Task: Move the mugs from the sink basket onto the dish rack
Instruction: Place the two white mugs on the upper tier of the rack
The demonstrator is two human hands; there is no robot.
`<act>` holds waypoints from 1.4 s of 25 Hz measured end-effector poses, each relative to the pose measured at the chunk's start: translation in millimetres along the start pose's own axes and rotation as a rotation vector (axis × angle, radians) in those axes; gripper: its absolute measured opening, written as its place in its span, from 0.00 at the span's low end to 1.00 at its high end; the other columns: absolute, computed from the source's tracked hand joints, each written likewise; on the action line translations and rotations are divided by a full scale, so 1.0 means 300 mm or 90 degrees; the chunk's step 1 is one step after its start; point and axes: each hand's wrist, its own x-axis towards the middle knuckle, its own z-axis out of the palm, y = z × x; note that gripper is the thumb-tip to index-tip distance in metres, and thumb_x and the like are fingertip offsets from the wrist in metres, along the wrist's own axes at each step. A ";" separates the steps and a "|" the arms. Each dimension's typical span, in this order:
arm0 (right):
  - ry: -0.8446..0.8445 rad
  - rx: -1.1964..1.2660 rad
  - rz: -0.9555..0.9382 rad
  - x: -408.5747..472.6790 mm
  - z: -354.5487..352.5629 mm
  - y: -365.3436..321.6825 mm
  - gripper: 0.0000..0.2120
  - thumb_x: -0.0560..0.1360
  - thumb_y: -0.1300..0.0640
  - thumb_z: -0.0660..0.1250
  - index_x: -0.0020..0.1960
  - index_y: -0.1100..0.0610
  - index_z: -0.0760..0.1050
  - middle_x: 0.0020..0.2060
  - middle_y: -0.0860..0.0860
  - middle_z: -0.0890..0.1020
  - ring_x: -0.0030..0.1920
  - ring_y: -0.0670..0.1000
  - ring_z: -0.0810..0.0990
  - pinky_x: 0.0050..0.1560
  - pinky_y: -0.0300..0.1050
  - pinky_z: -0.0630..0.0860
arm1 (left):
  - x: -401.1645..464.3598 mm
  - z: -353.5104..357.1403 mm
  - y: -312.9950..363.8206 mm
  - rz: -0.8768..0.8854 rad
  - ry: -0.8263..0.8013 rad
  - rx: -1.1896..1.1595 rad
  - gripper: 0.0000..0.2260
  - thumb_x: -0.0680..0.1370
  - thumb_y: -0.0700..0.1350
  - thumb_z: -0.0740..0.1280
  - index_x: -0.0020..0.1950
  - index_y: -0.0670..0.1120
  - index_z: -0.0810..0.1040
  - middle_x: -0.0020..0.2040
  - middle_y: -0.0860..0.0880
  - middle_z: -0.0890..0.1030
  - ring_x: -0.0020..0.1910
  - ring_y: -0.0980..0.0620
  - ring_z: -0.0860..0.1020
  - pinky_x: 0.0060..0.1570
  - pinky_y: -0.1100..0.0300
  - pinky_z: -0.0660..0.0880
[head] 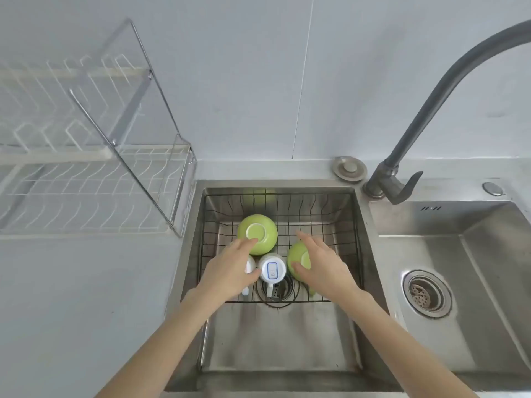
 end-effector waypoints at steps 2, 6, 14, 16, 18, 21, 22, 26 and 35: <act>-0.028 0.008 0.027 0.038 0.034 0.020 0.29 0.77 0.52 0.60 0.75 0.50 0.53 0.71 0.51 0.65 0.67 0.57 0.70 0.57 0.51 0.72 | 0.034 0.032 0.001 -0.030 -0.024 -0.014 0.27 0.76 0.49 0.62 0.73 0.50 0.56 0.74 0.53 0.61 0.69 0.49 0.67 0.59 0.52 0.70; -0.100 0.040 0.076 0.087 0.128 0.063 0.27 0.77 0.53 0.60 0.74 0.51 0.55 0.69 0.54 0.68 0.63 0.60 0.73 0.55 0.52 0.73 | 0.082 0.135 -0.020 -0.073 -0.088 -0.062 0.27 0.76 0.49 0.63 0.72 0.51 0.56 0.72 0.53 0.63 0.66 0.47 0.70 0.58 0.50 0.72; -0.162 0.130 0.134 0.210 0.280 0.110 0.29 0.77 0.54 0.61 0.75 0.53 0.55 0.68 0.58 0.69 0.60 0.60 0.75 0.59 0.54 0.74 | 0.195 0.280 -0.053 -0.110 -0.126 -0.100 0.32 0.75 0.46 0.64 0.74 0.48 0.50 0.74 0.50 0.57 0.63 0.45 0.73 0.55 0.49 0.75; -0.168 0.130 0.145 0.233 0.303 0.117 0.29 0.77 0.54 0.60 0.75 0.54 0.53 0.67 0.58 0.69 0.58 0.60 0.77 0.59 0.54 0.75 | 0.216 0.305 -0.058 -0.114 -0.142 -0.104 0.32 0.75 0.46 0.64 0.74 0.47 0.50 0.75 0.50 0.56 0.63 0.46 0.73 0.56 0.49 0.74; -0.172 0.138 0.149 0.246 0.320 0.117 0.28 0.78 0.54 0.59 0.75 0.54 0.53 0.68 0.58 0.67 0.59 0.60 0.77 0.59 0.53 0.74 | 0.230 0.320 -0.059 -0.115 -0.145 -0.095 0.32 0.75 0.46 0.64 0.74 0.47 0.50 0.76 0.50 0.56 0.63 0.45 0.73 0.56 0.51 0.74; -0.171 0.145 0.151 0.252 0.337 0.115 0.28 0.78 0.55 0.58 0.75 0.54 0.52 0.70 0.57 0.66 0.60 0.59 0.76 0.58 0.52 0.74 | 0.236 0.344 -0.056 -0.121 -0.129 -0.095 0.31 0.76 0.45 0.63 0.74 0.46 0.50 0.76 0.50 0.56 0.63 0.44 0.73 0.55 0.51 0.72; -0.165 0.147 0.150 0.249 0.339 0.114 0.28 0.78 0.56 0.59 0.75 0.54 0.52 0.70 0.57 0.66 0.60 0.60 0.76 0.57 0.52 0.74 | 0.236 0.353 -0.057 -0.121 -0.118 -0.095 0.31 0.76 0.45 0.63 0.74 0.46 0.51 0.75 0.49 0.57 0.62 0.44 0.74 0.54 0.51 0.73; -0.150 0.158 0.148 0.242 0.345 0.122 0.28 0.77 0.57 0.60 0.75 0.53 0.54 0.69 0.55 0.67 0.59 0.59 0.77 0.57 0.51 0.75 | 0.243 0.393 -0.066 -0.123 -0.088 -0.118 0.32 0.74 0.44 0.65 0.74 0.46 0.51 0.74 0.48 0.58 0.65 0.43 0.71 0.56 0.48 0.74; -0.129 0.204 0.129 0.203 0.314 0.147 0.28 0.74 0.60 0.59 0.73 0.52 0.60 0.57 0.58 0.79 0.50 0.59 0.79 0.53 0.55 0.78 | 0.216 0.386 -0.055 -0.081 -0.008 -0.248 0.30 0.73 0.38 0.66 0.72 0.46 0.59 0.70 0.47 0.66 0.66 0.47 0.70 0.58 0.56 0.73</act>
